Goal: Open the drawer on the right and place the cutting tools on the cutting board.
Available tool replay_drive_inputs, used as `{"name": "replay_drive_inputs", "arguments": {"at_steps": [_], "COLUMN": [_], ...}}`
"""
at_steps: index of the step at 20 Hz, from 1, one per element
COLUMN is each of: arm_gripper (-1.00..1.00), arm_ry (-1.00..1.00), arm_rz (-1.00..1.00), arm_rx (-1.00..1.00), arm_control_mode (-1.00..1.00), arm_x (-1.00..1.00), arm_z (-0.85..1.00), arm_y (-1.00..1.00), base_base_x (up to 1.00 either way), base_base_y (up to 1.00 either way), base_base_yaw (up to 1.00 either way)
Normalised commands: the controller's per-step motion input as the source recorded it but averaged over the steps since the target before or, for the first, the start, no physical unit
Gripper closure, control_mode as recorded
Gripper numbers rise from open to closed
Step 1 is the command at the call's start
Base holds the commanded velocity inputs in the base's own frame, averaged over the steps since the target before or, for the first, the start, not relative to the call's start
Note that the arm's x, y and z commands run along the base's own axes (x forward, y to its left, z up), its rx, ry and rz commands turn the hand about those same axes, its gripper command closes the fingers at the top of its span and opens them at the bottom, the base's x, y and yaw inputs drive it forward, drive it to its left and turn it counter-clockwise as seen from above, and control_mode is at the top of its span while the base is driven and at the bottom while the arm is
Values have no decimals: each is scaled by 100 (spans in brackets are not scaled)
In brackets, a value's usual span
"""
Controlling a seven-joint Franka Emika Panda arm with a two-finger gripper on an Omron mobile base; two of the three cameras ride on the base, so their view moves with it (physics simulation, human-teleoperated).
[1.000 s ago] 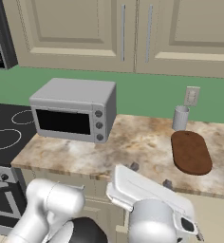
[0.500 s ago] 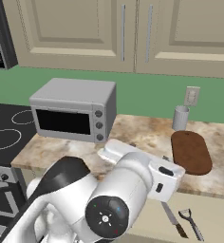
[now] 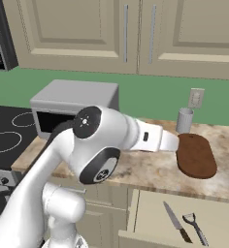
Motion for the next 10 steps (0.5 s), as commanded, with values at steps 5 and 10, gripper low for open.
{"name": "replay_drive_inputs", "arguments": {"at_steps": [5,10], "arm_gripper": [-100,-100], "arm_ry": [52,65], "arm_rz": [-12,-10], "arm_rx": [-7,-3], "arm_control_mode": [-100,-100], "arm_x": [13,0], "arm_z": [0,-17], "arm_y": [7,0], "base_base_x": [0,0], "base_base_y": [0,0], "base_base_yaw": [0,0]}}
